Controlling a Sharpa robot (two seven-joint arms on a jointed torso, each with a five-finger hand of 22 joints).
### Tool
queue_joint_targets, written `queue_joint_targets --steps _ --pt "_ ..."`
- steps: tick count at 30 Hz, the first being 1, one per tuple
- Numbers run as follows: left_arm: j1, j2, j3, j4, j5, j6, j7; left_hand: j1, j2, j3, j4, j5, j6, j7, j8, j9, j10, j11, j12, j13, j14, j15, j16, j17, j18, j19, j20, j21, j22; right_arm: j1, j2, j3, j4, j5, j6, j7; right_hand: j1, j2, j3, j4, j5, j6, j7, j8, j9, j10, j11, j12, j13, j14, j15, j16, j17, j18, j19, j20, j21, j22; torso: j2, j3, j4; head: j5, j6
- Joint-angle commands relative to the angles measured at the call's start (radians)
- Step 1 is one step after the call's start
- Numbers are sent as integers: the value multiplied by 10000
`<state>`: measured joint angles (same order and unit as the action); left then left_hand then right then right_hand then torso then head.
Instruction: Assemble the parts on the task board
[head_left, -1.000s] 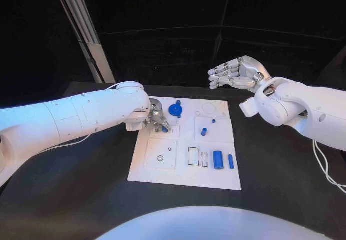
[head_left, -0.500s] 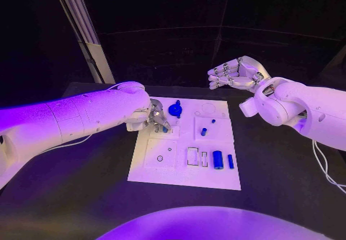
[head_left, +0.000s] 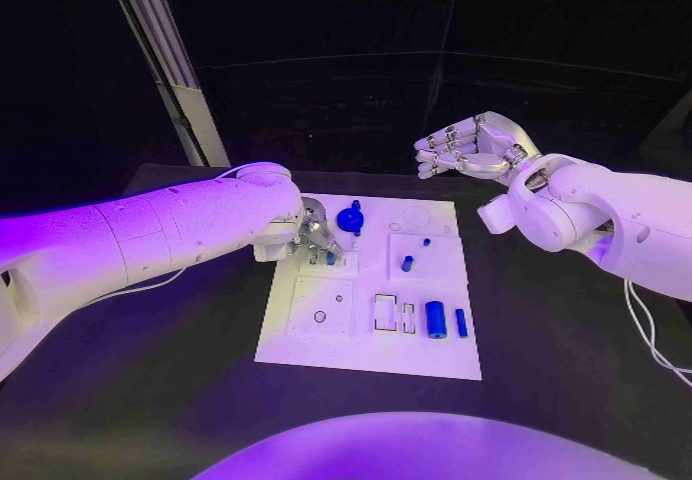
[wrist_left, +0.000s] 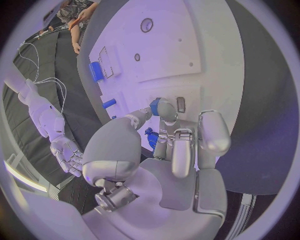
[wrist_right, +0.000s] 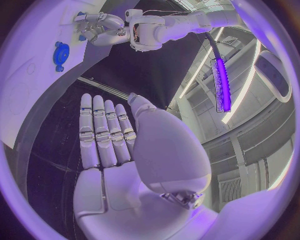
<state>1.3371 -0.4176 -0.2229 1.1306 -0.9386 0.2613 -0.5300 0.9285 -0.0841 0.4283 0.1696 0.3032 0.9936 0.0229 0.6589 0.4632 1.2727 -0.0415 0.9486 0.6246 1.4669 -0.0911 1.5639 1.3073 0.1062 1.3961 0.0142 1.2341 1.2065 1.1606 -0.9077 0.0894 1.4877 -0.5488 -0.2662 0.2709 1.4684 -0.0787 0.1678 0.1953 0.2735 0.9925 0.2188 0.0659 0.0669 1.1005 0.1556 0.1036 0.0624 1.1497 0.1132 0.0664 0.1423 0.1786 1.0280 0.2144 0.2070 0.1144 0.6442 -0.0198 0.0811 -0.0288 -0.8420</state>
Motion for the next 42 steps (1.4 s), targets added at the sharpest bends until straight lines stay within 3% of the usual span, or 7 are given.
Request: queue_joint_targets --steps 1,9,17,25,28,35,42 --pt "11 -3 4 -17 -29 70 4 -134 0 -246 84 -48 96 0 -52 -20 76 -26 70 26 1039 -75 69 2635 -145 69 -9 38 21 21 -2 7 27 37 75 42 -121 -1 -23 -60 54 -64 -16 -41 -13 -58 26 -60 -1 -73 22 -24 -20 31 -9 50 -55 -16 -1 -3 0 -3 -2" --pt "11 -92 5 21 -29 16 1 -111 -80 -1220 350 -60 167 -25 -129 -23 102 -44 98 124 1039 -93 69 2635 -154 91 -22 69 83 21 -3 7 16 37 104 37 -146 -3 -39 -69 56 -82 -9 -43 -14 -74 34 -60 -1 -88 30 -26 -44 30 -7 57 -79 -33 -2 -10 7 -27 -17" --pt "10 -204 6 153 -30 -65 10 89 -71 -1647 402 -57 184 -31 -170 -20 100 -47 83 141 1039 -98 69 2635 -154 91 -28 62 94 20 12 7 0 37 134 38 -155 -2 -45 -72 57 -88 -6 -43 -14 -79 36 -59 -1 -94 33 -26 -53 30 -6 60 -88 -39 -8 -16 7 -20 -14" --pt "43 -626 38 522 60 -845 261 246 -57 -2300 645 -436 64 15 -255 -15 -159 -15 -287 -328 1039 -79 69 2635 -101 -10 -19 -157 -108 19 31 6 -54 37 140 55 -179 0 -59 -79 56 -104 0 -43 -14 -93 43 -59 -1 -109 40 -28 -75 29 -5 67 -111 -55 -18 -6 7 -43 36" --pt "94 -873 187 749 419 -1282 536 466 -135 -2667 743 -758 -238 140 -369 -23 -631 92 -793 -930 957 3 -76 2304 -1 -240 33 -598 -533 19 40 5 -97 37 137 61 -179 0 -59 -79 56 -104 0 -43 -14 -93 43 -59 -1 -109 40 -28 -75 29 -5 67 -111 -55 -13 -6 12 -57 59" --pt "184 -1299 735 847 1655 -1355 1007 1053 -143 -3360 965 -1672 -1498 658 -1225 -490 -881 514 -856 -1047 923 336 -153 2139 39 -380 308 -913 -800 18 81 4 -234 37 142 68 -200 0 -74 -85 52 -116 4 -43 -14 -106 48 -58 0 -121 46 -28 -93 29 -4 72 -130 -67 -10 -5 12 -41 110" --pt "323 -1435 898 347 1690 -470 845 1466 36 -3644 1017 -1687 -1470 704 -1305 -665 -877 566 -776 -1081 920 394 -161 2118 58 -350 408 -898 -771 17 99 2 -285 37 165 65 -218 1 -86 -88 47 -125 7 -43 -14 -114 52 -56 0 -130 51 -27 -108 29 -3 77 -144 -78 -1 -10 7 -42 153"
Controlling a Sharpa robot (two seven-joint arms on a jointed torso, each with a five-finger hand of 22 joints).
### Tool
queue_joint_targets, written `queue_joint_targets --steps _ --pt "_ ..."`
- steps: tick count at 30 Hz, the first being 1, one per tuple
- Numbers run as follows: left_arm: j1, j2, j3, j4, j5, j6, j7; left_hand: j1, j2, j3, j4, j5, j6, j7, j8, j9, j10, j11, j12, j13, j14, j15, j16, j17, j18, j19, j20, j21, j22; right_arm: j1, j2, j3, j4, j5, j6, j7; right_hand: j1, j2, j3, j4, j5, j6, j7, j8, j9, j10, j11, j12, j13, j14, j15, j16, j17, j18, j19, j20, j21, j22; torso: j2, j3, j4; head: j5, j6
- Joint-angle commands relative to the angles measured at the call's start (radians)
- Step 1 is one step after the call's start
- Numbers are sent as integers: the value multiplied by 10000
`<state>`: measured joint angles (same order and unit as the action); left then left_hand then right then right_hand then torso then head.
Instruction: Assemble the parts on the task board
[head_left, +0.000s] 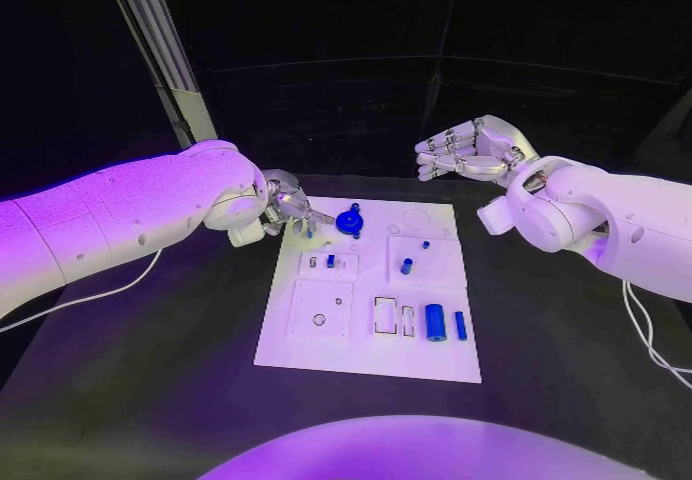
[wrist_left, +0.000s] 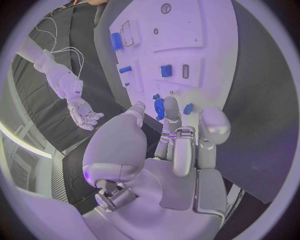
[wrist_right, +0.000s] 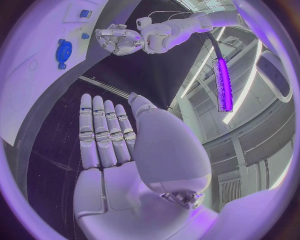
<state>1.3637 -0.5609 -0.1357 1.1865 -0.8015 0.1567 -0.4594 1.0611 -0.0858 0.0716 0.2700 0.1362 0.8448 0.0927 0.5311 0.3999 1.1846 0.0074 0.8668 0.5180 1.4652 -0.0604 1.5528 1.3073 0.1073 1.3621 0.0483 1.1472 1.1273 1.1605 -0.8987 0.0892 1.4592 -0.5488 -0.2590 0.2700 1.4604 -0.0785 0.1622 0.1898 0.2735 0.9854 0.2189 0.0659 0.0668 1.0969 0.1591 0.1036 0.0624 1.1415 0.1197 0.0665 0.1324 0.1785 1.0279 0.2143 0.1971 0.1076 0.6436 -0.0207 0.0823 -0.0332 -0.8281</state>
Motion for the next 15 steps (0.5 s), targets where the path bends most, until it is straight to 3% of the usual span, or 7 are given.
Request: queue_joint_targets --steps 1,4,7,15 --pt "70 13 33 -305 194 741 98 257 122 -81 -14 19 69 -5 -7 -46 2 70 50 -23 936 82 -53 2111 52 -11 72 -35 17 18 9 5 -1 37 95 74 -138 -1 -31 -33 48 -55 6 -43 -13 -79 17 -56 0 -48 -14 -27 -9 29 -3 78 -46 -10 10 -1 -7 4 19" --pt "113 122 44 -657 -141 1158 -5 527 240 -113 -90 58 132 -17 7 -95 -14 59 60 -48 928 75 -68 2076 58 -12 74 -48 11 18 10 5 -6 37 98 75 -143 2 -34 -36 46 -58 7 -42 -13 -82 18 -54 1 -51 -13 -27 -15 30 -2 79 -52 -14 16 -11 -16 17 34" --pt "150 352 49 -1197 -385 1411 -22 766 358 -150 -151 75 149 -13 -3 -155 -45 59 60 -78 912 75 -99 2008 68 -34 76 -94 -27 17 17 4 -12 37 93 82 -125 29 -22 -63 49 -54 -8 -35 -10 -84 10 -47 2 -48 -16 -20 -32 34 8 80 -69 -26 8 4 -16 50 52" --pt "146 1272 26 -2929 -1124 1537 381 804 387 -495 -6 -27 163 3 -48 -287 -154 78 34 -149 868 91 -181 1839 113 -153 92 -318 -221 17 62 4 -22 37 79 88 -106 57 -8 -90 47 -42 -23 -26 -5 -80 -1 -36 4 -36 -24 -10 -47 39 22 78 -81 -37 45 -5 -49 116 105"
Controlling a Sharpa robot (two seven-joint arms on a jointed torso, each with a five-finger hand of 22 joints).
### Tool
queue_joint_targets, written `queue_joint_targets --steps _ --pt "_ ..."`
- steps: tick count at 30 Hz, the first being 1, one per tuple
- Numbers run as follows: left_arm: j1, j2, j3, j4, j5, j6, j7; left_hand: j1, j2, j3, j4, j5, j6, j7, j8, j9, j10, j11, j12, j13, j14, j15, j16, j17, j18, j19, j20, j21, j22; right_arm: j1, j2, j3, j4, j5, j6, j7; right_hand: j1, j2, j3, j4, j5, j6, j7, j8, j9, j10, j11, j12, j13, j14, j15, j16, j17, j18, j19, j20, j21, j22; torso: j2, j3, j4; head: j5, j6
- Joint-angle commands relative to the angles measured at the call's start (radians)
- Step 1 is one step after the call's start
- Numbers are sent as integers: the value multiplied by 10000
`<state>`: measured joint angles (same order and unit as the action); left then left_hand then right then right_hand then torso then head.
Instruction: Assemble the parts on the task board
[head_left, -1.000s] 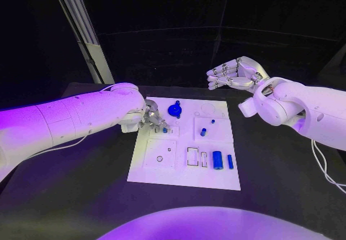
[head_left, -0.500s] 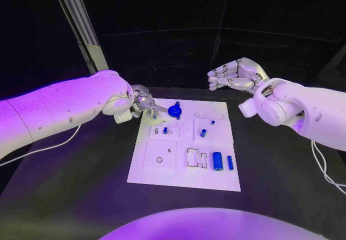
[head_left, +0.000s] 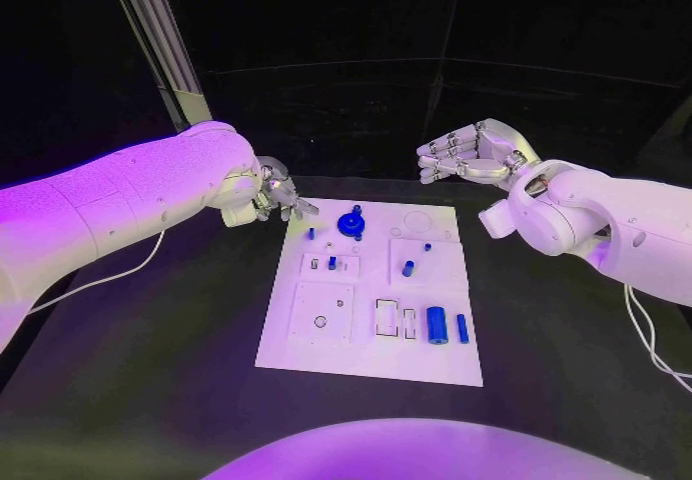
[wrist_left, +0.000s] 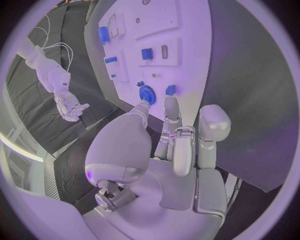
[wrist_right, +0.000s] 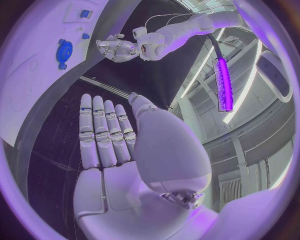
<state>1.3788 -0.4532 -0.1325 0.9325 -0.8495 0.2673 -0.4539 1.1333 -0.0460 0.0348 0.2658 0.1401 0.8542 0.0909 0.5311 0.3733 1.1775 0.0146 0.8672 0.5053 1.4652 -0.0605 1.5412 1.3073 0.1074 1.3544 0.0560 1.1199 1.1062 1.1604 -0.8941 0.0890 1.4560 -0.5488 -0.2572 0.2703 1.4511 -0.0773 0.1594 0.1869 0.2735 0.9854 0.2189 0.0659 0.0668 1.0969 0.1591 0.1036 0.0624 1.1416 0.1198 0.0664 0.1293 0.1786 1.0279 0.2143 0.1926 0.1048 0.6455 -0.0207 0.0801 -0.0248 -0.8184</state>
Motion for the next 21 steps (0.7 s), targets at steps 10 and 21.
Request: queue_joint_targets --steps 10,21 --pt "-207 923 -29 -1466 -1119 936 543 12 154 -594 214 -301 572 -123 170 -80 -34 -102 86 -75 888 10 -37 1899 87 5 -45 57 110 18 57 5 15 37 60 83 -13 45 21 -62 47 -42 -23 -26 -5 -79 -1 -36 4 -36 -24 -10 -16 39 22 79 -37 -9 60 -9 -32 46 20" --pt "-329 1162 -38 -1745 -1219 1385 521 92 326 -773 191 -348 792 -204 247 -130 67 -172 129 -98 946 -43 76 2141 25 150 -93 303 362 18 79 5 15 37 60 81 -5 53 24 -83 42 -40 -26 -25 -4 -79 -6 -30 4 -28 -29 -4 -29 42 35 77 -46 -17 39 0 -32 44 -33"
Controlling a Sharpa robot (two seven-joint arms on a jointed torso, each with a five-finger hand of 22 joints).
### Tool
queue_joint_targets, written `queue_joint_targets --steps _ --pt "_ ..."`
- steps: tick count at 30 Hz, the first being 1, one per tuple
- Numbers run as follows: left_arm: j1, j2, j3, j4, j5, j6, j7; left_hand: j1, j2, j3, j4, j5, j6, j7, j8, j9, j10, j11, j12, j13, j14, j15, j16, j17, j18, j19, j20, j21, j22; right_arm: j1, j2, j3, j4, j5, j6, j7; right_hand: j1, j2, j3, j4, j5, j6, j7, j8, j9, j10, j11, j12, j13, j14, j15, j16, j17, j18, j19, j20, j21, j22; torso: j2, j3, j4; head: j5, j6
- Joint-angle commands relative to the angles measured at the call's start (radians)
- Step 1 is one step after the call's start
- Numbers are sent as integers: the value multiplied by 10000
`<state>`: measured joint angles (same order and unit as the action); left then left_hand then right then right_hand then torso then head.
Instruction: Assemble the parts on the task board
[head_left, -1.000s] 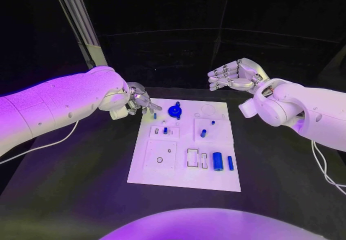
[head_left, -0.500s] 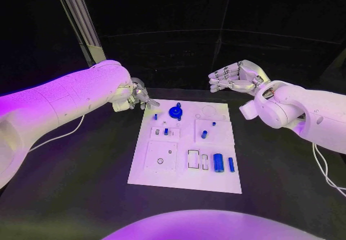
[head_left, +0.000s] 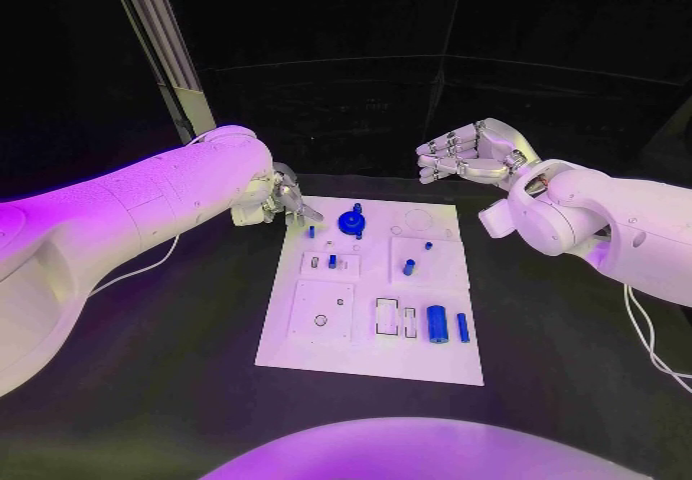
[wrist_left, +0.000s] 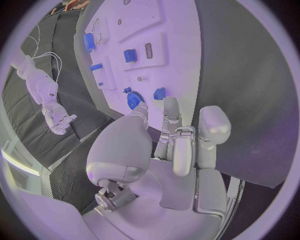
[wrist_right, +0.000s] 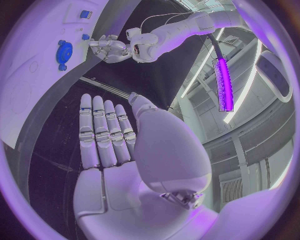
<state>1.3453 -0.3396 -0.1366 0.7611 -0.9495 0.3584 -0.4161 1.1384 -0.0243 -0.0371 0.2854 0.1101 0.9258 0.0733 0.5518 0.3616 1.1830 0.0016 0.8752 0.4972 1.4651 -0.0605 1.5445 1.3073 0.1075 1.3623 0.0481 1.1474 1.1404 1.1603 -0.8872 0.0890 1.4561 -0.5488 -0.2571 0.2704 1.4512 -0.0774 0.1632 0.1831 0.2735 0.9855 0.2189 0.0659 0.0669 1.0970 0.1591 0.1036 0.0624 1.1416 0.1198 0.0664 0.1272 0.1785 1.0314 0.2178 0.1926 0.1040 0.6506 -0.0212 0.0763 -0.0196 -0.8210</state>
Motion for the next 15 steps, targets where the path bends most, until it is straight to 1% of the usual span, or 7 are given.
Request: queue_joint_targets --steps 1,5,11,15 --pt "-1 35 2 -38 -221 497 154 54 118 -59 -9 -43 83 -31 40 -16 18 -45 50 -18 949 -45 47 2149 22 75 -17 33 25 19 12 5 15 37 59 80 -6 53 -14 -45 43 -40 -26 -25 -4 -79 -6 -30 4 -28 -29 -5 -8 43 1 42 -47 -9 -13 5 7 -10 -9" --pt "-19 65 1 -31 -226 545 184 149 161 -92 -42 3 115 -44 37 -42 38 -58 49 -30 950 -58 51 2155 19 85 -30 45 38 19 20 5 15 37 61 80 -6 53 -14 -45 43 -40 -26 -25 -4 -79 -6 -30 4 -28 -29 -5 -8 43 1 42 -47 -9 -15 2 18 -18 -9" --pt "-43 112 -3 -37 -228 602 187 435 276 -115 -143 96 164 -57 15 -109 63 -74 32 -63 955 -73 63 2178 10 102 -51 73 75 19 32 5 16 37 67 80 -6 53 -14 -45 43 -40 -26 -25 -4 -79 -6 -30 4 -28 -29 -5 -8 43 1 42 -47 -9 -19 5 10 -13 -8" --pt "-69 144 -26 -70 -228 605 165 626 372 -77 -217 121 195 -64 5 -147 75 -82 19 -83 958 -80 71 2194 7 109 -59 85 92 19 35 5 17 37 69 80 -6 53 -14 -45 43 -40 -26 -25 -4 -79 -6 -30 4 -28 -29 -5 -8 43 1 42 -47 -9 -16 4 7 -14 -3"
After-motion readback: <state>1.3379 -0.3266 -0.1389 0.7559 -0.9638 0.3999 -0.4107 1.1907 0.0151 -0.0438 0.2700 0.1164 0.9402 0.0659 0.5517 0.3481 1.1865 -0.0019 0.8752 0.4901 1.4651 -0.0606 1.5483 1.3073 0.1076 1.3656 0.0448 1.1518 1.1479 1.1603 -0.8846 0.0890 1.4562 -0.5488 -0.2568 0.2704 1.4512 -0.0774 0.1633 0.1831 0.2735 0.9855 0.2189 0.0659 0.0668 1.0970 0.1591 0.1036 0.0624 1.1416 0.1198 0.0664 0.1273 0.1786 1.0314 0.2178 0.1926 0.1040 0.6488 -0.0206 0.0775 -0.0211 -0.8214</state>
